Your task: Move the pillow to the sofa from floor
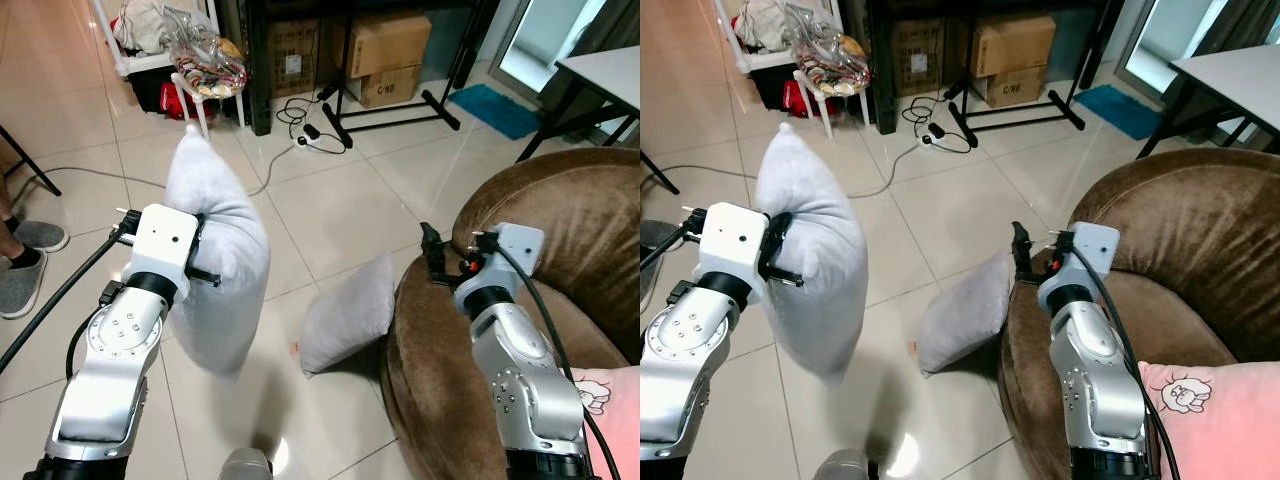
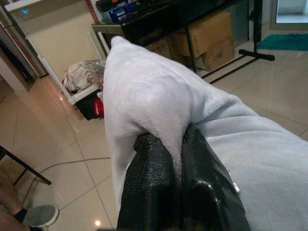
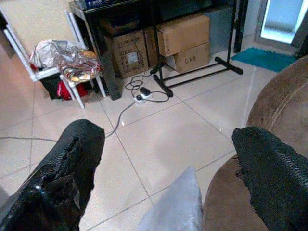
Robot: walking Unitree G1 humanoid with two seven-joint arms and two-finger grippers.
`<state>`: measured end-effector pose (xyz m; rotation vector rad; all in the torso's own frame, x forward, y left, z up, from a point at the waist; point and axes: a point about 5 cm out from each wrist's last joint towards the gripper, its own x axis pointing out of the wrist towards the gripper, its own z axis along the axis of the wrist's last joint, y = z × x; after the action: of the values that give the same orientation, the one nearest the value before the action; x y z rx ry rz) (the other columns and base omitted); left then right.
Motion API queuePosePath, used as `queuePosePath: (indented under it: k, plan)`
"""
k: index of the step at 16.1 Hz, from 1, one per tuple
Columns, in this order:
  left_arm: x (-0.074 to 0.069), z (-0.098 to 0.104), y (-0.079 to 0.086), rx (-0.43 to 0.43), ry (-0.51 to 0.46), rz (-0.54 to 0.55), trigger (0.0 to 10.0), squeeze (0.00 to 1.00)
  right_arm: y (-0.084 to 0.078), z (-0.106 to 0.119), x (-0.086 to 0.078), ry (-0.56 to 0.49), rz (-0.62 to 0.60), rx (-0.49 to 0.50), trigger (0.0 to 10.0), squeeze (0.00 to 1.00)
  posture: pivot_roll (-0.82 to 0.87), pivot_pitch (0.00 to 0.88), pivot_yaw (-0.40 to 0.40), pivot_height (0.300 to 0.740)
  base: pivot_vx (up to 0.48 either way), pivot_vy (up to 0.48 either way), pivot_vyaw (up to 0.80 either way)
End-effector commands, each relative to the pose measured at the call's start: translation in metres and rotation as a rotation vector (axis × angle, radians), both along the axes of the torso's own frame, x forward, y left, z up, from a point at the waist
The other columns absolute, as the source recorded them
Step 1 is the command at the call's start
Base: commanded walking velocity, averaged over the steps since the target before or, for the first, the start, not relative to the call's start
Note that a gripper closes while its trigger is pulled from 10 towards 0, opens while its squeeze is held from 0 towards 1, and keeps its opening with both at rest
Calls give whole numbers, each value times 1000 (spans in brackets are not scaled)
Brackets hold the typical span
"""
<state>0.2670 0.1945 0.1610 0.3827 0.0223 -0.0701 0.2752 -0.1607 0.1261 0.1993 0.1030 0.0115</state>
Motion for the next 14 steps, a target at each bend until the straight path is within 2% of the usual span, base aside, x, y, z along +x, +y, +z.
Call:
queuePosePath:
  k: [1,2,3,6,8,10,12,14]
  plan:
    - [2,9,-5,7,-57,-26,10000,0,-2,-4,-2,17,-13,-17,10000,0,78,0,-26,740,0,0,0]
    - [3,8,-7,12,-64,-24,10000,0,-2,-9,-4,60,-24,-14,10000,0,73,0,-17,740,0,0,-800]
    - [5,8,-7,3,-76,-16,10000,0,-4,-9,-4,59,-36,5,10000,0,66,0,-10,740,0,0,-800]
    - [11,11,-8,-3,-99,-10,10000,0,-7,-5,-2,49,-38,-20,10000,0,57,0,-26,740,0,0,-800]
    - [11,10,-8,-39,-111,15,10000,0,-4,1,2,36,-27,-22,10000,0,48,0,-36,740,0,0,-800]
    - [10,7,-8,-31,-98,20,10000,0,-3,0,2,39,-28,-19,10000,0,51,0,-42,740,0,0,-800]
    - [11,9,-8,-76,-105,18,10000,0,0,0,2,43,-26,-10,10000,0,55,0,-45,740,0,0,-800]
    - [11,9,-9,-82,-103,15,10000,0,3,0,5,43,-22,-5,10000,0,56,0,-45,740,129,0,-800]
